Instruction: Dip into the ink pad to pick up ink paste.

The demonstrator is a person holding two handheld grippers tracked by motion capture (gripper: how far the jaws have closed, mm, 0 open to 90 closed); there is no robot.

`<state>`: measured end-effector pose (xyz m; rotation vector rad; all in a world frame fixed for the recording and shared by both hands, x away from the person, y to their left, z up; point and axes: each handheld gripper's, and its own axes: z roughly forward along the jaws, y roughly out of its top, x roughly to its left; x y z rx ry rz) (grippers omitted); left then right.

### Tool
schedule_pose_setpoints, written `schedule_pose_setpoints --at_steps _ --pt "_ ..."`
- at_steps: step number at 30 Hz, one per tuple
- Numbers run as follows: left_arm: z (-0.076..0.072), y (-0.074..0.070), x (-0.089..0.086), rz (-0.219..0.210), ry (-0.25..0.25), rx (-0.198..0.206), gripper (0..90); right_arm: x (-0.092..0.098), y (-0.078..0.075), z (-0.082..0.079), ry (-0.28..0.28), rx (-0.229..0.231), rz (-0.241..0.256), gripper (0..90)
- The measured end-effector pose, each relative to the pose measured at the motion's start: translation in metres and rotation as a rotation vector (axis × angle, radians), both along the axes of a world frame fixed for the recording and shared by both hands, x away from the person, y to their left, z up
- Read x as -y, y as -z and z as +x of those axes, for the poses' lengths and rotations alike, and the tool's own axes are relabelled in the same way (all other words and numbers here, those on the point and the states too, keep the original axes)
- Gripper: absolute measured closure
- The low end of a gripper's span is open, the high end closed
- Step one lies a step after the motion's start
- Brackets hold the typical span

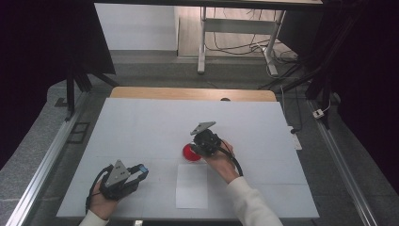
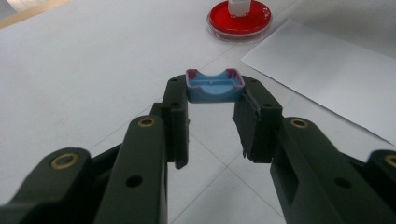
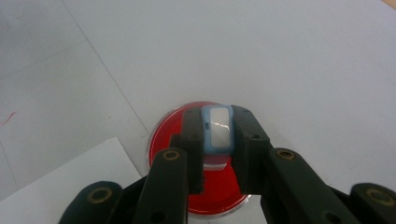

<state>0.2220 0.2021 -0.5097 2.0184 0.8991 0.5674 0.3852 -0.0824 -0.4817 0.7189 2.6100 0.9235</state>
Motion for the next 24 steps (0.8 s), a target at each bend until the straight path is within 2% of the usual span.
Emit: schedule_pose_setpoints --at_steps 24 --pt "-0.0016 -0.0006 0.0029 0.005 0.003 0.002 66.0 -0.0018 0.0043 -0.0009 0.016 -0.016 -0.033 75.5"
